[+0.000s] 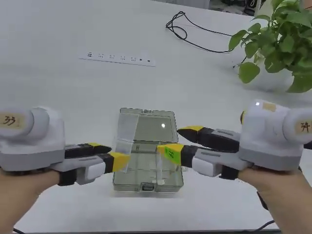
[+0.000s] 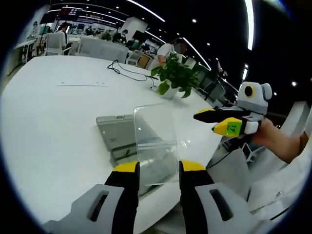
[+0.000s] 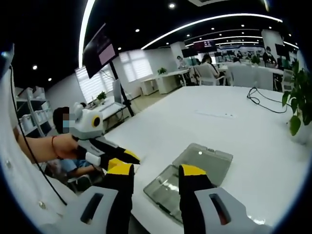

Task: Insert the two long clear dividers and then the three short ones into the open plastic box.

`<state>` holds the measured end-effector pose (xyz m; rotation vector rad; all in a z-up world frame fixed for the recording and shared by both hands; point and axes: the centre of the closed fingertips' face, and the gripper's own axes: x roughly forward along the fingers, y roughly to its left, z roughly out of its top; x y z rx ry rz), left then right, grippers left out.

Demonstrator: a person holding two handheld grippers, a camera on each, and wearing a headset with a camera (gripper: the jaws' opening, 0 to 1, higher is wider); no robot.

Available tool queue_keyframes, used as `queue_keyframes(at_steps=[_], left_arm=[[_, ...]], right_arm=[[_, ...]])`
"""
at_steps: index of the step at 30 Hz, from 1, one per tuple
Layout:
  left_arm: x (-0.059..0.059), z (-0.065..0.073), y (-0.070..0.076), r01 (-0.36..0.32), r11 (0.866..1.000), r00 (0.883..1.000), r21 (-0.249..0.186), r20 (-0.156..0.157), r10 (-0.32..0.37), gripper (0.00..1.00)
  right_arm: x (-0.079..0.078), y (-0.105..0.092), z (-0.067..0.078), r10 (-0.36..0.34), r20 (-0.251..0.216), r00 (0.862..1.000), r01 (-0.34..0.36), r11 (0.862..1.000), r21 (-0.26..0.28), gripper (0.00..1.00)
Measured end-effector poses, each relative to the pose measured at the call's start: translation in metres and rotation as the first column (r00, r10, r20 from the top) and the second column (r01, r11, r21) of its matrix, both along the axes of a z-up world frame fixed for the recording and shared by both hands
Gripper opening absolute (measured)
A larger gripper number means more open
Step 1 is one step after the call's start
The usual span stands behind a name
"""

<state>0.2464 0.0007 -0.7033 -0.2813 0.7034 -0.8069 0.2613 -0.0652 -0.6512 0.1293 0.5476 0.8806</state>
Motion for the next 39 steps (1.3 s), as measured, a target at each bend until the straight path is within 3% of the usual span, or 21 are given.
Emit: queue_keyframes(at_steps=[4,8,19,25,30,39], left_arm=[[-0.001,0.009,-0.014,0.023,1.0,0.999,-0.019,0.027,-0.022,0.3],[-0.001,0.013,-0.021,0.047,0.999,0.997,0.003,0.059,-0.047,0.3],[0.001,0.019,-0.028,0.075,0.997,0.992,0.019,0.096,-0.077,0.3],[0.002,0.019,-0.027,0.081,0.996,0.989,0.044,0.118,-0.086,0.3],[0.003,0.02,-0.027,0.072,0.997,0.989,0.041,0.123,-0.077,0.31],[0.001,0.017,-0.032,0.078,0.996,0.99,0.03,0.112,-0.081,0.36]], right_arm=[[0.002,0.013,0.001,-0.001,-0.013,1.0,0.001,1.0,0.019,0.29],[0.0,0.02,-0.006,-0.007,-0.041,0.999,0.008,1.0,0.013,0.24],[-0.001,0.022,-0.014,-0.043,-0.1,0.994,0.046,0.998,0.033,0.13],[-0.001,0.026,-0.014,-0.049,-0.11,0.993,0.054,0.998,0.042,0.08],[0.001,0.026,-0.013,-0.092,-0.139,0.986,0.1,0.993,0.055,0.07],[0.001,0.03,-0.01,-0.111,-0.133,0.985,0.116,0.993,0.034,0.06]])
